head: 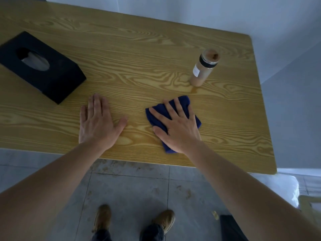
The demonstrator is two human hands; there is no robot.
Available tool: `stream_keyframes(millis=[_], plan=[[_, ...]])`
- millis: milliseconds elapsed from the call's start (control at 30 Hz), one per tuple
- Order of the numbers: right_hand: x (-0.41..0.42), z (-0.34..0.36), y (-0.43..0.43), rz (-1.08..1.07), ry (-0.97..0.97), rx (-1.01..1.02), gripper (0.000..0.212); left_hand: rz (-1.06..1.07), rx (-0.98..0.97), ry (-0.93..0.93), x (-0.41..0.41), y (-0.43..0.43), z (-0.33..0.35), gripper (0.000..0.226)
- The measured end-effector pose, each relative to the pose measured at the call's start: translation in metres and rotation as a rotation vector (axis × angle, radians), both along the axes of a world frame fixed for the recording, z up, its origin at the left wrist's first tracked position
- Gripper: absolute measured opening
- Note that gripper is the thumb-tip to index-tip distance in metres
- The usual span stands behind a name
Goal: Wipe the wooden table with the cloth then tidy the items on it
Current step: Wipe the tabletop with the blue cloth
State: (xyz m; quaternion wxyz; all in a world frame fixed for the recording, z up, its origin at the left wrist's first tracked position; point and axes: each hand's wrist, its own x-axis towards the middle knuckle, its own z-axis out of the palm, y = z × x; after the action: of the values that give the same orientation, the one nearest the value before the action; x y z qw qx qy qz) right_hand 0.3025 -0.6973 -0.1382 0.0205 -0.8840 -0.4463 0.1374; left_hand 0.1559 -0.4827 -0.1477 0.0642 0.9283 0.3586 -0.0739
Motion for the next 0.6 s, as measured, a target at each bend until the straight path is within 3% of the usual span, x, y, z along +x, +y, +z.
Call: stream_keyframes(millis=[467,600], plan=[[-0.052,-0.007,-0.092,0.201,0.056,0.084,0.055,-0.063,-0.163,-0.09,0.069,-0.078,0.015,0.091],[-0.047,-0.003,-0.125,0.193,0.174,0.187,0.053,-0.071,-0.078,0.008,0.079,-0.089,0.005,0.098]])
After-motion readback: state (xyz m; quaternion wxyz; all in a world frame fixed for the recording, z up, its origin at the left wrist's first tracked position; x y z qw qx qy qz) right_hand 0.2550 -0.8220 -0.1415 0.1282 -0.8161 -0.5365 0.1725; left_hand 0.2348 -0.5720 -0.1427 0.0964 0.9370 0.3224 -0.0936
